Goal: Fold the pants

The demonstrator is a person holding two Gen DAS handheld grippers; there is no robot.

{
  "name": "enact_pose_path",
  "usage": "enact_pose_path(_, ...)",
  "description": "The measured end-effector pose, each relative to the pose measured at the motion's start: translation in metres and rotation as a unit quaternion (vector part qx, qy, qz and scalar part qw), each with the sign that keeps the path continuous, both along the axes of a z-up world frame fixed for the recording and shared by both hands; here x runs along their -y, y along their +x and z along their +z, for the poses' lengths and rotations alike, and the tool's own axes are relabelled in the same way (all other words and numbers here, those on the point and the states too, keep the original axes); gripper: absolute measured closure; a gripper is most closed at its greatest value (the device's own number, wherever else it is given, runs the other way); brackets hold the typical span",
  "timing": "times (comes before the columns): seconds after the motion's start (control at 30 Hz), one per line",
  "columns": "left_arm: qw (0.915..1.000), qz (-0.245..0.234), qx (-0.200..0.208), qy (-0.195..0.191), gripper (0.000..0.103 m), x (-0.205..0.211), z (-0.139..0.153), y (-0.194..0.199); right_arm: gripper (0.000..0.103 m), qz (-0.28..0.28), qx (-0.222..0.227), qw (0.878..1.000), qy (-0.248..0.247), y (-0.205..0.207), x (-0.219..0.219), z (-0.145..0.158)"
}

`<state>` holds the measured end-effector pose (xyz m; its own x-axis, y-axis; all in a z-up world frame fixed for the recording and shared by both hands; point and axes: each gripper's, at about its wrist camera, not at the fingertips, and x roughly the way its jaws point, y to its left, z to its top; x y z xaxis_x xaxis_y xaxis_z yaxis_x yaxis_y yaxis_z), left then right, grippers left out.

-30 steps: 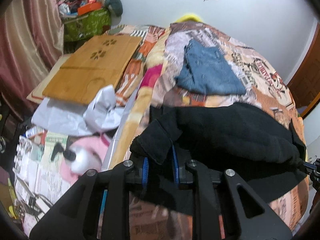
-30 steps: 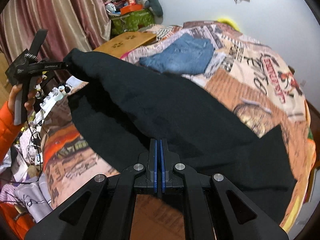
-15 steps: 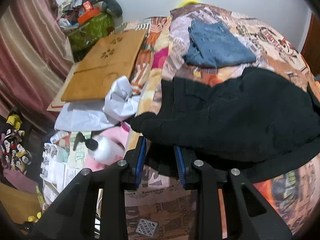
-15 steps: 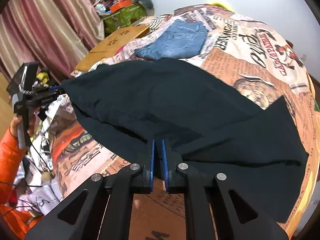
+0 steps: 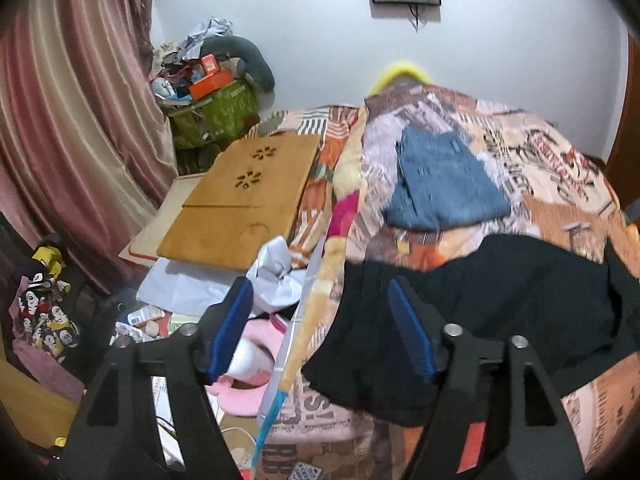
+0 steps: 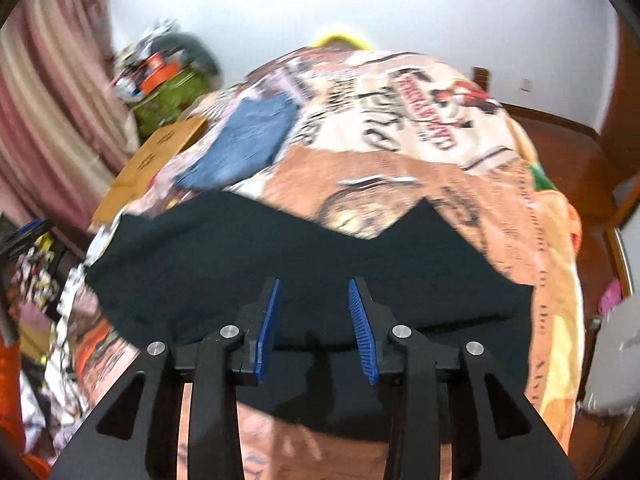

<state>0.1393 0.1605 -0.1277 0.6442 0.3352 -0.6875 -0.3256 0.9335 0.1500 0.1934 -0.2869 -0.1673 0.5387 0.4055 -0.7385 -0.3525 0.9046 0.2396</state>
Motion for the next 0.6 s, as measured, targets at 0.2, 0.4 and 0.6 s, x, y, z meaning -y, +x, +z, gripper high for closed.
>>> enact_pose_path(0.2, 0.9996, -0.017, -0.009, -0.018, 0.012, 0.017, -0.008, 0.031, 0.068, -0.038, 0.003, 0.999, -0.009, 0.033, 0.022, -0.006)
enact_pose_path(0.4, 0.9969, -0.050, -0.048, -0.038, 0.008, 0.049, -0.039, 0.077, 0.054, -0.058, -0.024, 0.998, -0.016, 0.076, 0.027, -0.029)
enact_pose_path(0.6, 0.9916, -0.077, -0.083, -0.063, 0.008, 0.076, -0.074, 0.115, 0.054, -0.079, -0.064, 0.995, -0.005, 0.116, 0.026, -0.062)
